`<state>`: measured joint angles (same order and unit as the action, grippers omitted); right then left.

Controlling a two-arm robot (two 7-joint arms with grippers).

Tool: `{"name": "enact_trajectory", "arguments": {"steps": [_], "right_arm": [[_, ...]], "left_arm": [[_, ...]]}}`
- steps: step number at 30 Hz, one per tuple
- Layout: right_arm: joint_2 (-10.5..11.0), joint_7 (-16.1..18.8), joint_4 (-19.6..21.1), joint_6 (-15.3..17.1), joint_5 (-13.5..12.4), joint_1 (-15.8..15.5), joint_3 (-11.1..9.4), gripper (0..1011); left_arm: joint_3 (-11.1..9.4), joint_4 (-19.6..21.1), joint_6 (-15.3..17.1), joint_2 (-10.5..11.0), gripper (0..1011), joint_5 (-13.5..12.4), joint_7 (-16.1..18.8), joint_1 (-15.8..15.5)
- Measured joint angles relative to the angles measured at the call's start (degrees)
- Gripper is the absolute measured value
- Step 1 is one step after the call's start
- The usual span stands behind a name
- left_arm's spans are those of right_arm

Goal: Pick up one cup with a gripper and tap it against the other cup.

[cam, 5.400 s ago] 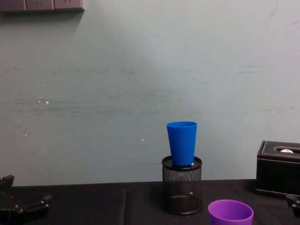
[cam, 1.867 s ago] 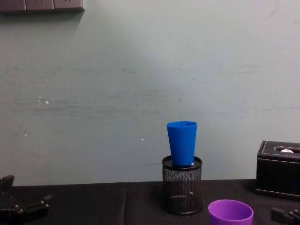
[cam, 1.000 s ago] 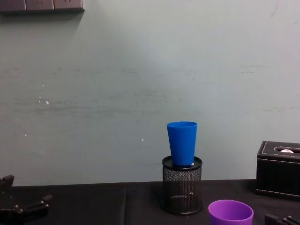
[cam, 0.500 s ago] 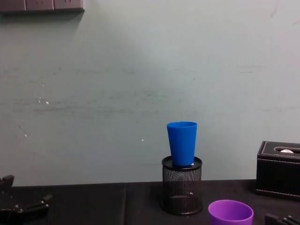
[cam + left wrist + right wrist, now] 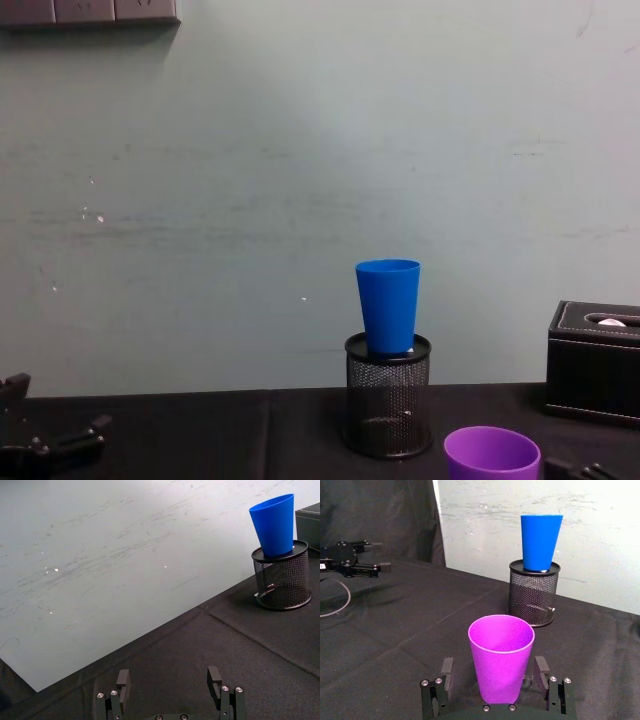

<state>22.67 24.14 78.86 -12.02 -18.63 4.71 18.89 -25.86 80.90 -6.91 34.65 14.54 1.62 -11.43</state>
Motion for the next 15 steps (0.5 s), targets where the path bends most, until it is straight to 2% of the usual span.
{"name": "enact_trajectory", "arguments": {"steps": [15], "right_arm": [[-3.3,0.9,-4.5,-0.1,1.5,3.4,-0.4,1003]], "left_arm": [[0.0,0.0,0.0,0.0,1011,0.0,0.0,0.0]]}}
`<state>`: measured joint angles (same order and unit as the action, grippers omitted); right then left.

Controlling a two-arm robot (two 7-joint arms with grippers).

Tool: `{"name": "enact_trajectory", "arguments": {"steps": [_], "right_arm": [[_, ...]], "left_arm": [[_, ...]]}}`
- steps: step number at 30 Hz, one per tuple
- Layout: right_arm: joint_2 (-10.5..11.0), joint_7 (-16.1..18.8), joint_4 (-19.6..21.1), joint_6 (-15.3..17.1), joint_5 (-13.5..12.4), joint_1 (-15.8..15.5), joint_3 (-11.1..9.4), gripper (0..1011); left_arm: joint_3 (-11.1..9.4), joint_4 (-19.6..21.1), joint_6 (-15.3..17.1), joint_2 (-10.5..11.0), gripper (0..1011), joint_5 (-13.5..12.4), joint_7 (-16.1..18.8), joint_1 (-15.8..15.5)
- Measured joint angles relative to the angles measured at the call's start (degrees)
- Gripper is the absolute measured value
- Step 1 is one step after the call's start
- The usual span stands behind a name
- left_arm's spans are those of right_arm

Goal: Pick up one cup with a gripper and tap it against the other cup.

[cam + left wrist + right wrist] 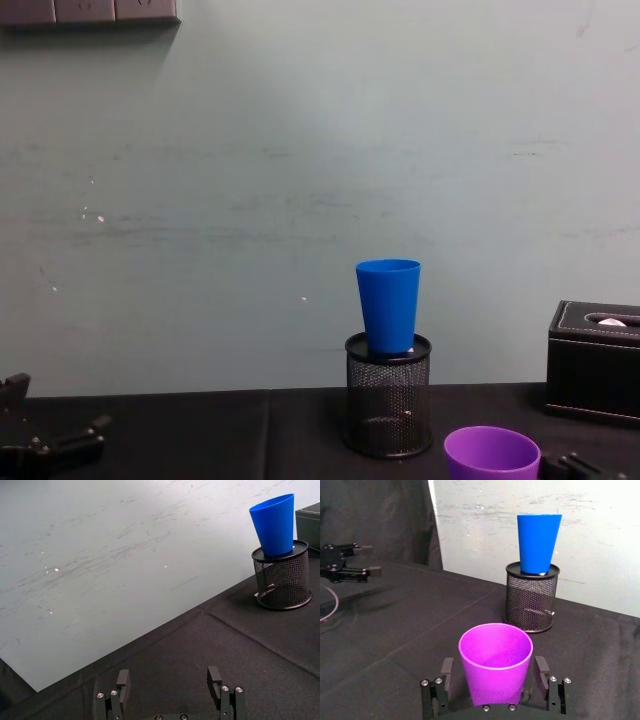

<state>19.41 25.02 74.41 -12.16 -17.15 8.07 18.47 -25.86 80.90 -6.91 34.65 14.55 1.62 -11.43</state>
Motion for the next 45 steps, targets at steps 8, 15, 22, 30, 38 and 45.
{"name": "enact_trajectory", "arguments": {"steps": [8,15,22,30,38,45], "right_arm": [[-1.4,0.4,-2.7,-0.3,0.5,2.0,0.0,1003],[-2.0,0.7,-4.0,-0.7,1.0,3.1,0.1,1003],[-2.3,1.0,-4.7,-0.8,1.2,3.6,0.1,1003],[-2.3,1.0,-4.6,-0.8,1.2,3.5,0.1,1003],[-2.2,1.0,-4.5,-0.8,1.2,3.4,0.1,883],[-2.2,0.9,-4.5,-0.8,1.2,3.4,0.1,755]], "left_arm": [[0.0,0.0,0.0,0.0,1011,0.0,0.0,0.0],[0.0,0.0,0.0,0.0,1011,0.0,0.0,0.0],[0.0,0.0,0.0,0.0,1011,0.0,0.0,0.0],[0.0,0.0,0.0,0.0,1011,0.0,0.0,0.0],[0.0,0.0,0.0,0.0,1011,0.0,0.0,0.0],[0.0,0.0,0.0,0.0,1011,0.0,0.0,0.0]]}}
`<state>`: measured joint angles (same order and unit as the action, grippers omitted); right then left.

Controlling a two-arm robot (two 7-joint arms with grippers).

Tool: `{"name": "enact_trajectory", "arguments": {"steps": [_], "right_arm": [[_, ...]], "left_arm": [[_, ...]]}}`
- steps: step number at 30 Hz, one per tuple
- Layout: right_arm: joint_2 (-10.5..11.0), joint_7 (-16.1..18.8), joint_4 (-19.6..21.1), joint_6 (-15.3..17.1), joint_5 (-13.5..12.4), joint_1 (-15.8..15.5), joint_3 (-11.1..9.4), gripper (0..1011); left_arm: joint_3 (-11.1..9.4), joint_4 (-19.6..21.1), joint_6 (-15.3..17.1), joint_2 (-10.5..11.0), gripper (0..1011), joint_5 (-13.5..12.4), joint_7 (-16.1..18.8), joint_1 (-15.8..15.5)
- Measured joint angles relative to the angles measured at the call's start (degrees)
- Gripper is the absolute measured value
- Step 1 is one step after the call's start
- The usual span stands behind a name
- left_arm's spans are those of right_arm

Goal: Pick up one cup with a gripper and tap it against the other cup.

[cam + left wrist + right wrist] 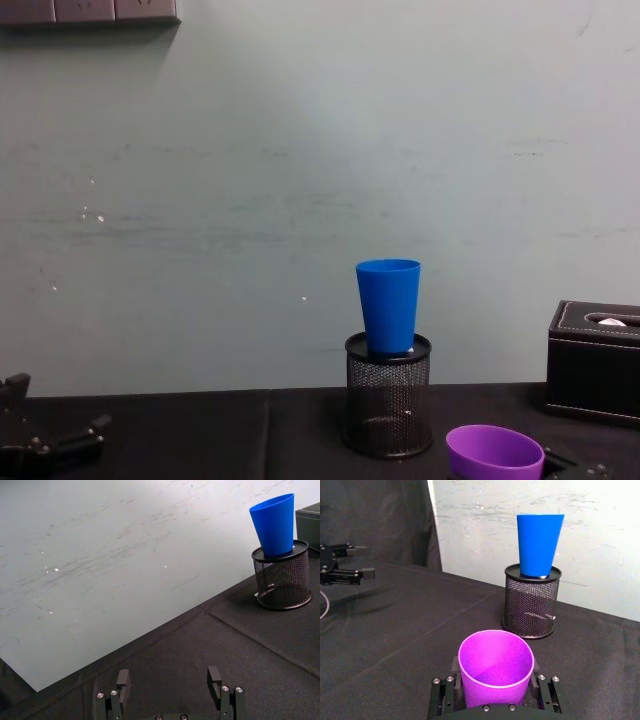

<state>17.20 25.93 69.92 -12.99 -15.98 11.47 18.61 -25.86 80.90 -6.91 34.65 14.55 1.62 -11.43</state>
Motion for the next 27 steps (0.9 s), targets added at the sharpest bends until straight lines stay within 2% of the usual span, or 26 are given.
{"name": "enact_trajectory", "arguments": {"steps": [27], "right_arm": [[0.0,-0.1,0.1,0.0,0.0,0.0,0.0,731]], "left_arm": [[0.0,0.0,0.0,0.0,1011,0.0,0.0,0.0]]}}
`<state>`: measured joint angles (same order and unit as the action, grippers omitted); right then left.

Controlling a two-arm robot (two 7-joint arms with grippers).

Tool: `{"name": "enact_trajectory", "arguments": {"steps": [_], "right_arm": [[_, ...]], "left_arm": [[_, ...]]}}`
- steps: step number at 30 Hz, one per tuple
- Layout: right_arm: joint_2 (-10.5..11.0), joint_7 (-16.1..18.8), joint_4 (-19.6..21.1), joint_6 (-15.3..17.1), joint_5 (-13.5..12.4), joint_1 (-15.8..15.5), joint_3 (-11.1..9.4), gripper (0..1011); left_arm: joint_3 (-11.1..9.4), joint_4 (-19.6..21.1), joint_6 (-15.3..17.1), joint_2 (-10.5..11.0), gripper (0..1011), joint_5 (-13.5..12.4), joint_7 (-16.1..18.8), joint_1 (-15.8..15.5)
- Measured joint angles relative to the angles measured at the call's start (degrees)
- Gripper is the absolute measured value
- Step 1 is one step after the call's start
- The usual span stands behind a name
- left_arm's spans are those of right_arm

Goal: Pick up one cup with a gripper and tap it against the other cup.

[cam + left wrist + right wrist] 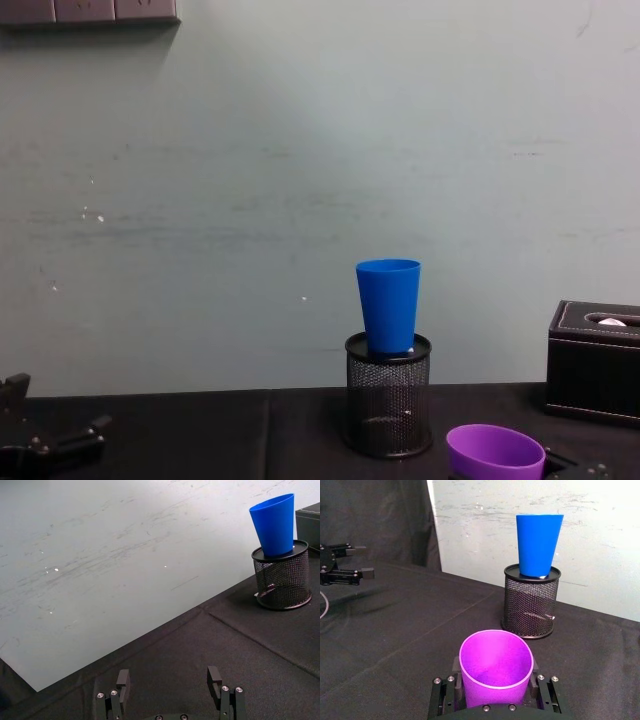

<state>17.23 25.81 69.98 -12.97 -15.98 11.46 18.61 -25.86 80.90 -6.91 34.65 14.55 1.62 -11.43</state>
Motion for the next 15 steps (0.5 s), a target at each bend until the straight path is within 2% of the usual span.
{"name": "enact_trajectory", "arguments": {"steps": [15], "right_arm": [[0.0,0.0,0.4,-0.1,0.0,-0.2,-0.1,731]], "left_arm": [[0.0,0.0,0.0,0.0,1011,0.0,0.0,0.0]]}}
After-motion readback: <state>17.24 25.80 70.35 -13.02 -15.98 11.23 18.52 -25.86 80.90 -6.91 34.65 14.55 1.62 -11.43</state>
